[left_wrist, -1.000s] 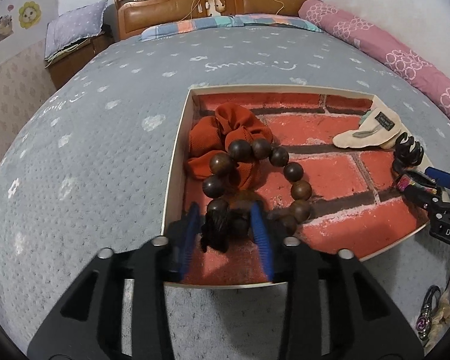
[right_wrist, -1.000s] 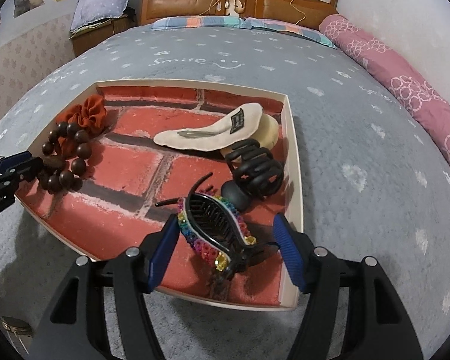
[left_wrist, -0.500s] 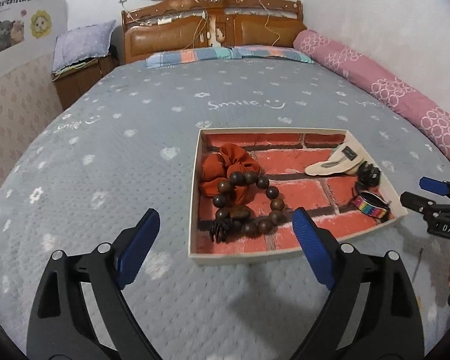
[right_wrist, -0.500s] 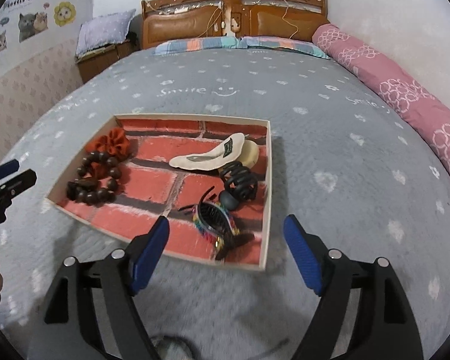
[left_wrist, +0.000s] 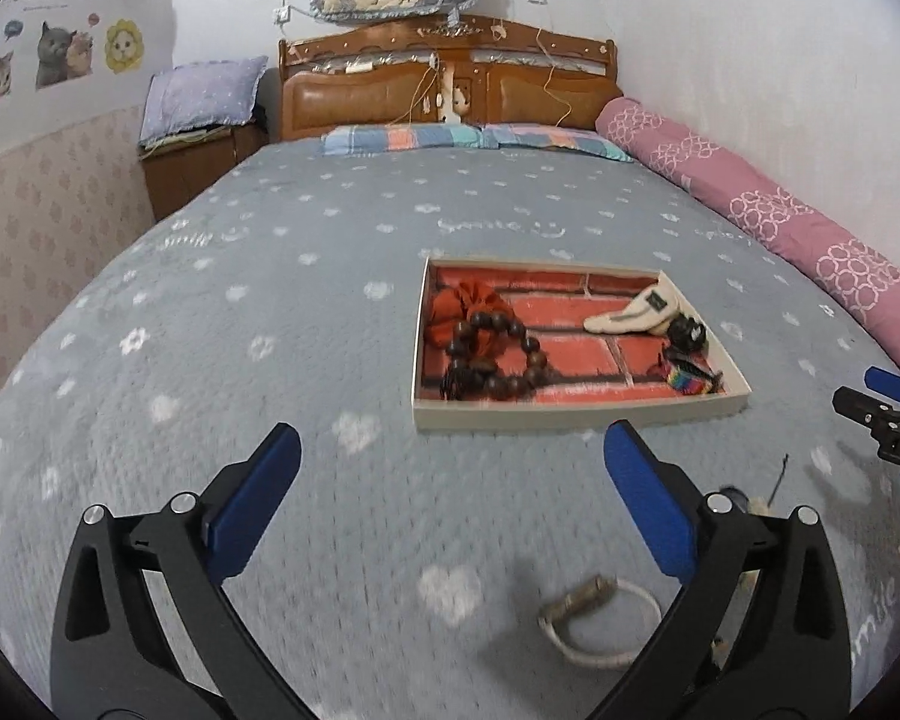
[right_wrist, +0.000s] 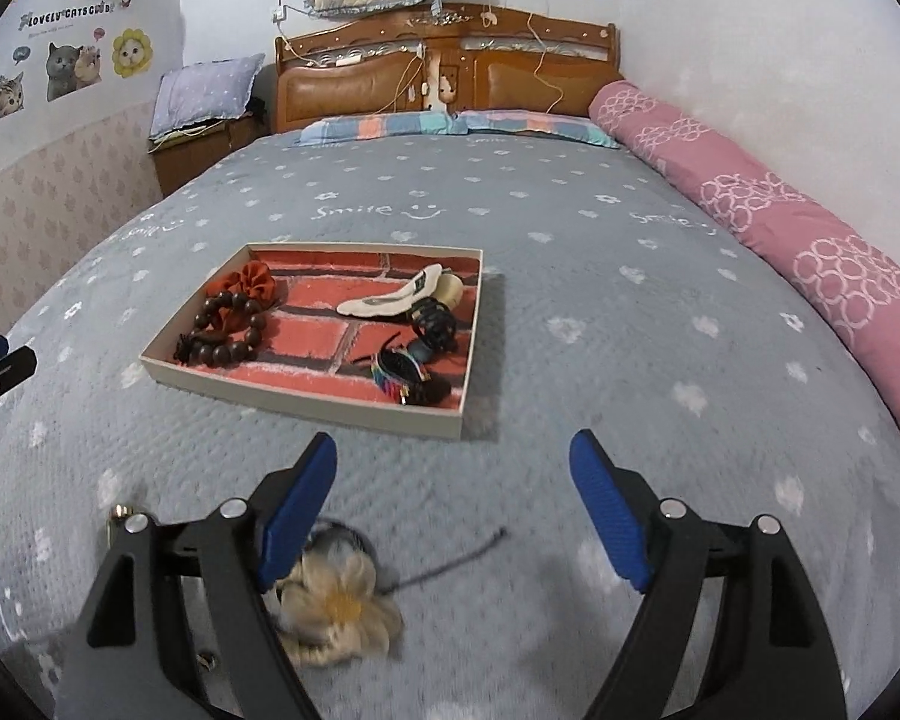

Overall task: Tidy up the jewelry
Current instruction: 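Grasp the white-band watch with the left tool while the right tool grasps the cream flower clip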

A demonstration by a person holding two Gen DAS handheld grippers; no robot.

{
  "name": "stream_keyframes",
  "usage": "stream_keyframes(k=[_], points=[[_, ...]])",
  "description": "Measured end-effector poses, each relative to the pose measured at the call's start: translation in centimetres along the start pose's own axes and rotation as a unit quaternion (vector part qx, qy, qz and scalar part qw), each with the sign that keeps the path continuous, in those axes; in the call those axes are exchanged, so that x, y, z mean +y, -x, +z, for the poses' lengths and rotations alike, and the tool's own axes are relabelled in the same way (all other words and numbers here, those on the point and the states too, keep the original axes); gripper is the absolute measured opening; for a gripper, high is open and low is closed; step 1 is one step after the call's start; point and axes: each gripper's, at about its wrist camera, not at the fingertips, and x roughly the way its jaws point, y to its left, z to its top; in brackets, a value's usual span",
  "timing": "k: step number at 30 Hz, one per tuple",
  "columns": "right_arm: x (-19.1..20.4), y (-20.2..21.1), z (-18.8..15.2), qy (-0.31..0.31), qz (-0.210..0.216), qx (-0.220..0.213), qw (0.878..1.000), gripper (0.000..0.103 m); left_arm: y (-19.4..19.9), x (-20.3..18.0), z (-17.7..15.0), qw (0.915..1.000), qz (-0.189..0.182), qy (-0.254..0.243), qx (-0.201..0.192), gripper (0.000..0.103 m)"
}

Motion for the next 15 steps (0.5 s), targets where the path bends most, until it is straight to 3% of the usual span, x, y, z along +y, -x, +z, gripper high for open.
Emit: stream_keyframes(k=[7, 15], points=[[1.0, 1.2, -3.7, 0.019, -0.012, -0.001, 1.0, 0.079, 0.2, -0.3, -3.8, 0.9996, 0.004, -0.003, 0.027, 0.098], [1.1, 1.4, -5.9, 0.004, -0.005, 0.007, 1.0, 0.079, 0.0, 0.0, -6.0, 0.9989, -0.011, 0.012, 0.043, 0.098]])
